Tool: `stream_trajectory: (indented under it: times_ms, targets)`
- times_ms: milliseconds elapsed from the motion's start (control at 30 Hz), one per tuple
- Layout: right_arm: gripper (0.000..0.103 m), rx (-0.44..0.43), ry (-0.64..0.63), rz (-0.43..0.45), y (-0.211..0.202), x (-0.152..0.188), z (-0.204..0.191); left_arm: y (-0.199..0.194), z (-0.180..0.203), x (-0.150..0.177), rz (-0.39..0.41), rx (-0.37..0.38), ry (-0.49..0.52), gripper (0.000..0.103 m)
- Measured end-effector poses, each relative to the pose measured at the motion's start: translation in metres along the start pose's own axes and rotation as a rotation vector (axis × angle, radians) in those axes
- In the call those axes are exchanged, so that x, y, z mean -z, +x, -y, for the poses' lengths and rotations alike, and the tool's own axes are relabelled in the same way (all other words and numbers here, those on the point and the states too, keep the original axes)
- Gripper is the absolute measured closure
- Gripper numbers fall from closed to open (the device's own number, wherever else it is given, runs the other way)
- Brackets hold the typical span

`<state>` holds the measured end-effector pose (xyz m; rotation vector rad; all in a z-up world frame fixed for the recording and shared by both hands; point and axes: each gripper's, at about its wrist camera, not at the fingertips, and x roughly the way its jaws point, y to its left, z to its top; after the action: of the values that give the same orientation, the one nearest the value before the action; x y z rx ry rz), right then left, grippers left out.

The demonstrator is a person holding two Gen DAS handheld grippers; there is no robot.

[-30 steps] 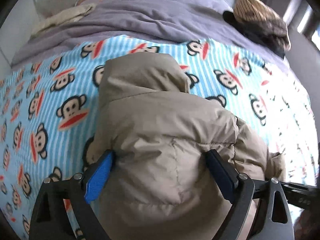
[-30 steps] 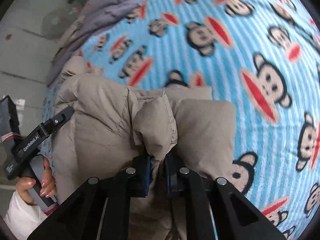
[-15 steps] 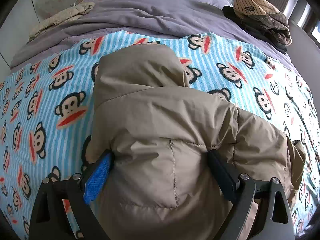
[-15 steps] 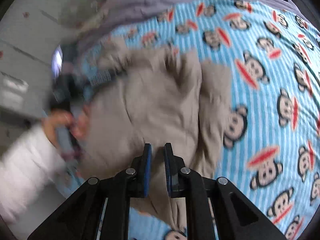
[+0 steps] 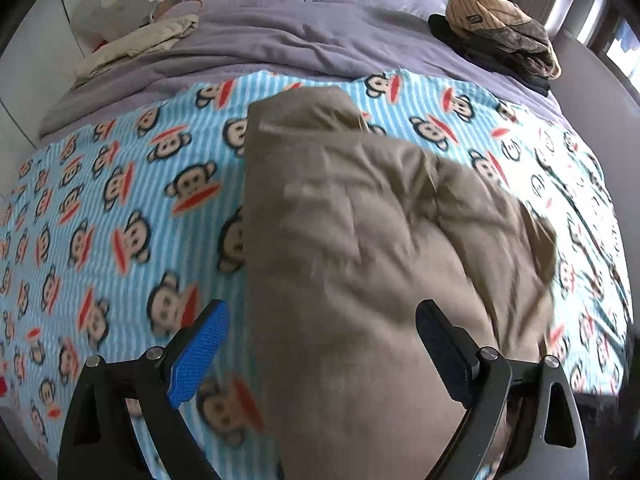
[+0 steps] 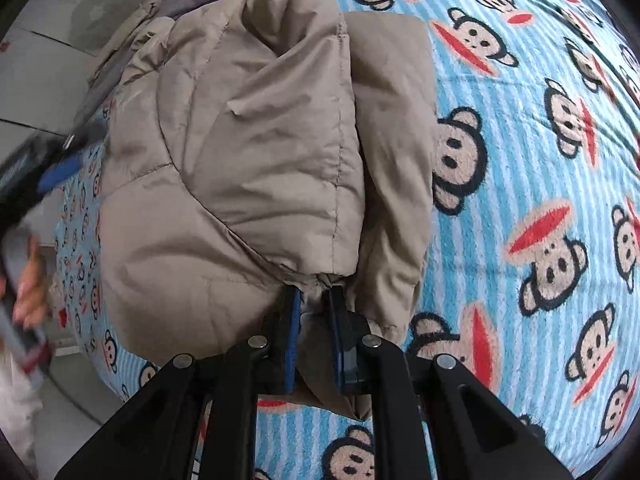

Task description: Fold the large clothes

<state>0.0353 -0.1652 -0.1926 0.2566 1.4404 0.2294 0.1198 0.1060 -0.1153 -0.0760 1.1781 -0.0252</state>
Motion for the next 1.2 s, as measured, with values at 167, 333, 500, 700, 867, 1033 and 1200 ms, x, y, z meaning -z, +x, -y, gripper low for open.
stream_trajectory:
  times_ms: [167, 333, 500, 700, 867, 1033, 1200]
  targets:
    - [0.086, 0.009, -0.013, 0.013, -0.011, 0.006, -0.009, -0.02, -0.002, 0.045, -0.059, -0.003, -0.004, 0.009]
    - [0.086, 0.01, -0.009, 0.015, -0.023, 0.019, -0.011, -0.031, -0.002, 0.071, -0.089, -0.006, -0.02, 0.009]
    - [0.086, 0.018, -0.021, 0.009, -0.033, 0.027, -0.016, -0.041, -0.006, 0.082, -0.108, -0.007, -0.055, 0.009]
    - [0.086, 0.013, -0.056, 0.015, -0.053, 0.046, -0.027, -0.055, -0.005, 0.088, -0.102, 0.004, -0.041, 0.009]
    - [0.086, 0.008, -0.053, 0.02, -0.069, 0.064, -0.028, -0.066, -0.001, 0.093, -0.095, 0.022, -0.032, 0.009]
    - [0.086, 0.002, -0.055, 0.019, -0.08, 0.068, -0.032, -0.081, 0.003, 0.099, -0.073, 0.027, -0.016, 0.009]
    - [0.086, 0.001, -0.075, 0.024, -0.085, 0.069, -0.041, -0.096, 0.003, 0.103, -0.034, 0.008, -0.012, 0.005]
